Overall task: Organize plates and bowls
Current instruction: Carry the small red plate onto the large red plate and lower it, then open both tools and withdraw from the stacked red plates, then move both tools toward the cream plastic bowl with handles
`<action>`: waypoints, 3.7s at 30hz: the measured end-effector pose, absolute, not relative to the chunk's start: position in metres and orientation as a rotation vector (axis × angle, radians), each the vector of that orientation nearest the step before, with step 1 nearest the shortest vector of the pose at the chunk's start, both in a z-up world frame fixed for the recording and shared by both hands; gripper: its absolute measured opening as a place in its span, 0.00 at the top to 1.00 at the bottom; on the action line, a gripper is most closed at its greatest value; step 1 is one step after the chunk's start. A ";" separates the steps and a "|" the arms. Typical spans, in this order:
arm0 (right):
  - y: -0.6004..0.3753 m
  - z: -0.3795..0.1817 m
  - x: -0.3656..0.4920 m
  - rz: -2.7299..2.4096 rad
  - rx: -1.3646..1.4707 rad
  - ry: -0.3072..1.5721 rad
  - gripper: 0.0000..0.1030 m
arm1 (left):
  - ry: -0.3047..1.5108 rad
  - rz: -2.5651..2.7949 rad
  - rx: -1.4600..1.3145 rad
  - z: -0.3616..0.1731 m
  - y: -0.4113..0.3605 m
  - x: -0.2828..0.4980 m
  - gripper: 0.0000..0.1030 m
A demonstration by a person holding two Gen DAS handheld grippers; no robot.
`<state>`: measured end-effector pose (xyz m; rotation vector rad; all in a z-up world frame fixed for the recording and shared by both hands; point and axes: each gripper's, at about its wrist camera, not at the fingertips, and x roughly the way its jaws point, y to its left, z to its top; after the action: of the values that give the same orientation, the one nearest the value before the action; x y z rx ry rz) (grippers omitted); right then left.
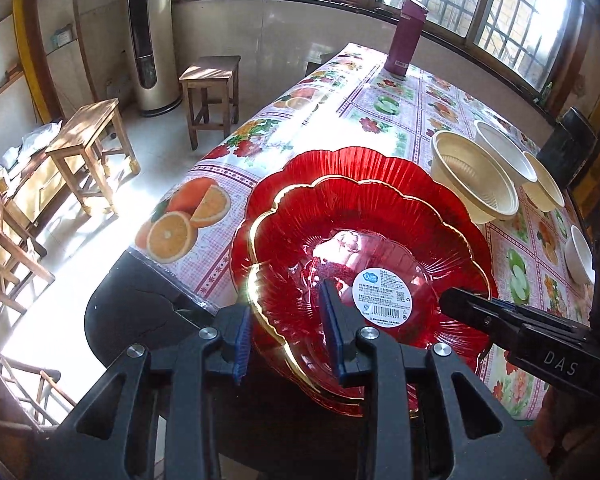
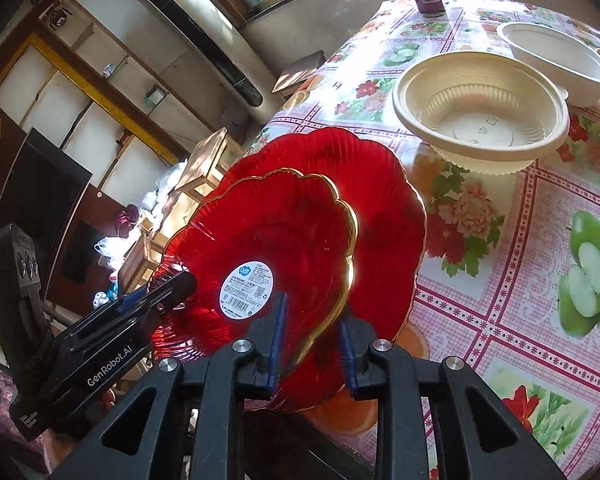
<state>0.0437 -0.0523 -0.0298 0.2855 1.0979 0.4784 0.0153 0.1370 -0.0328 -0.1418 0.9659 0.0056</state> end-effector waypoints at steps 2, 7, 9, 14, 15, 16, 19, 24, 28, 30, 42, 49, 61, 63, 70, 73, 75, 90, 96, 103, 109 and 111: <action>-0.049 -0.027 0.043 0.480 0.278 1.102 0.70 | 0.971 0.002 -0.139 -0.032 0.137 0.015 0.72; -0.040 -0.022 0.043 0.510 0.256 1.118 0.44 | 1.002 -0.048 -0.167 -0.030 0.133 0.016 0.52; -0.036 -0.017 0.040 0.512 0.227 1.105 0.33 | 1.001 -0.056 -0.170 -0.026 0.133 0.014 0.47; -0.044 0.000 0.033 0.504 0.215 1.072 0.15 | 0.969 -0.052 -0.178 -0.010 0.140 0.003 0.28; -0.047 0.004 0.031 0.513 0.216 1.063 0.15 | 0.959 -0.050 -0.183 -0.005 0.143 0.001 0.28; -0.051 0.007 0.029 0.516 0.210 1.057 0.15 | 0.949 -0.045 -0.187 -0.001 0.146 -0.001 0.27; -0.066 0.016 0.024 0.515 0.216 1.029 0.14 | 0.924 -0.032 -0.193 0.007 0.151 -0.003 0.19; -0.103 0.023 0.024 0.474 0.275 0.979 0.13 | 0.925 -0.040 -0.185 0.011 0.142 0.003 0.19; -0.145 0.019 0.028 0.397 0.334 0.956 0.12 | 0.940 -0.080 -0.151 0.013 0.116 0.012 0.14; -0.168 0.015 0.029 0.358 0.371 0.944 0.12 | 0.938 -0.110 -0.128 0.016 0.099 0.015 0.11; -0.281 -0.005 0.015 0.153 0.495 0.893 0.04 | 0.983 -0.301 0.006 0.013 -0.011 0.034 0.00; -0.330 -0.018 0.000 0.068 0.559 0.857 0.04 | 1.045 -0.442 0.070 -0.003 -0.076 0.031 0.00; -0.383 -0.013 -0.033 -0.020 0.587 0.724 0.03 | 1.073 -0.557 0.165 -0.017 -0.145 0.027 0.00; -0.390 -0.011 -0.037 -0.032 0.582 0.713 0.03 | 1.089 -0.566 0.174 -0.021 -0.151 0.028 0.00; -0.404 -0.005 -0.046 -0.055 0.589 0.689 0.03 | 1.110 -0.581 0.191 -0.026 -0.163 0.029 0.00; -0.402 -0.004 -0.043 -0.040 0.610 0.696 0.03 | 1.110 -0.579 0.186 -0.023 -0.158 0.034 0.00; -0.394 -0.001 -0.037 -0.022 0.605 0.704 0.03 | 1.096 -0.566 0.171 -0.016 -0.149 0.040 0.00; -0.283 0.039 0.068 0.246 0.552 0.746 0.03 | 1.019 -0.299 0.013 0.060 -0.006 0.134 0.00; -0.252 0.044 0.099 0.324 0.588 0.722 0.03 | 0.934 -0.170 -0.021 0.078 0.024 0.148 0.00; -0.241 0.020 0.125 0.368 0.636 0.764 0.03 | 0.994 -0.093 0.137 0.045 0.013 0.175 0.00; -0.259 -0.014 0.138 0.371 0.740 0.816 0.03 | 1.145 -0.093 0.100 0.008 0.010 0.213 0.00; -0.261 -0.021 0.141 0.375 0.761 0.831 0.02 | 1.172 -0.084 0.087 0.002 0.008 0.219 0.00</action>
<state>0.1411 -0.2606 -0.0206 0.7613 0.8307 0.3754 0.2194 0.0080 0.0024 0.0865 1.1718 -0.0836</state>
